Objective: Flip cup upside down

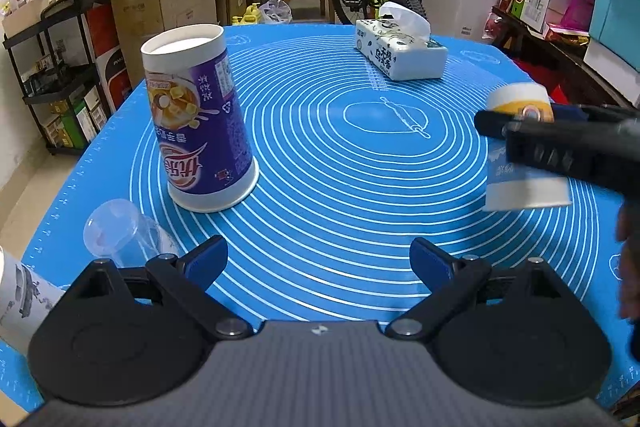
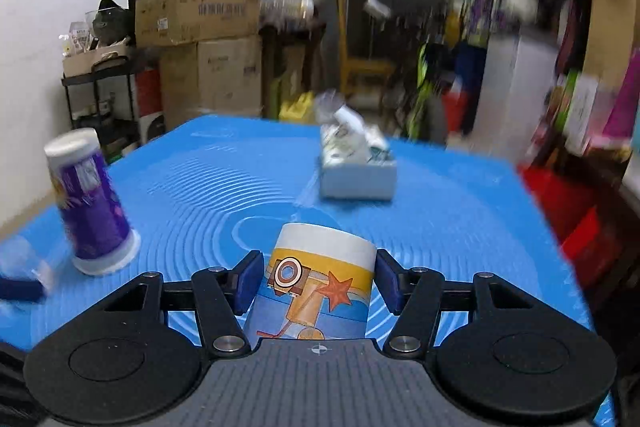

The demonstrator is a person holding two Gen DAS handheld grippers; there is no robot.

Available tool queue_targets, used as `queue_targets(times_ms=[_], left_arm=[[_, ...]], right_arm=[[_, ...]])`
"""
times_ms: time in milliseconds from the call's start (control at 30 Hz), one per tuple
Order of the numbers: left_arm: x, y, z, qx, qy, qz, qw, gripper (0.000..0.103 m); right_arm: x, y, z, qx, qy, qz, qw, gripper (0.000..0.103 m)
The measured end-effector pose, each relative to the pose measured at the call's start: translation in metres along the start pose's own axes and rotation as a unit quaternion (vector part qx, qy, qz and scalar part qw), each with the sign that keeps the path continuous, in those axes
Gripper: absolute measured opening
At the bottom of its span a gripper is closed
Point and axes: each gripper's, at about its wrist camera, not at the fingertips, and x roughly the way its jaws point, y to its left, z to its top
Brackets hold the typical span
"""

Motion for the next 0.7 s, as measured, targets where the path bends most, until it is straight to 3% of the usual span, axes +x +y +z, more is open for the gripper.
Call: queue_targets(times_ms=[167,300,600,700], left_arm=[[-0.001,-0.003,-0.001,0.004,-0.004,0.000,1.0000,0.097],[-0.001,-0.003,-0.002,0.004,-0.001,-0.004,1.0000,0.097],[-0.004,-0.011,-0.010,0.003,0.009,-0.006,0.9999,0.097],[-0.008,-0.016,-0.011,0.008,0.006,-0.010,0.9999,0.097]], right_arm=[[-0.006,0.001,-0.027,-0.047,-0.049,-0.016,0.998,0.063],[-0.021,0.014,-0.035,-0.085,-0.065,-0.015,0.994,0.062],[-0.040,0.008,-0.043,-0.053,-0.035,-0.011,0.998,0.061],[-0.045,0.008,-0.049,-0.052,-0.031,-0.017,0.998,0.068]])
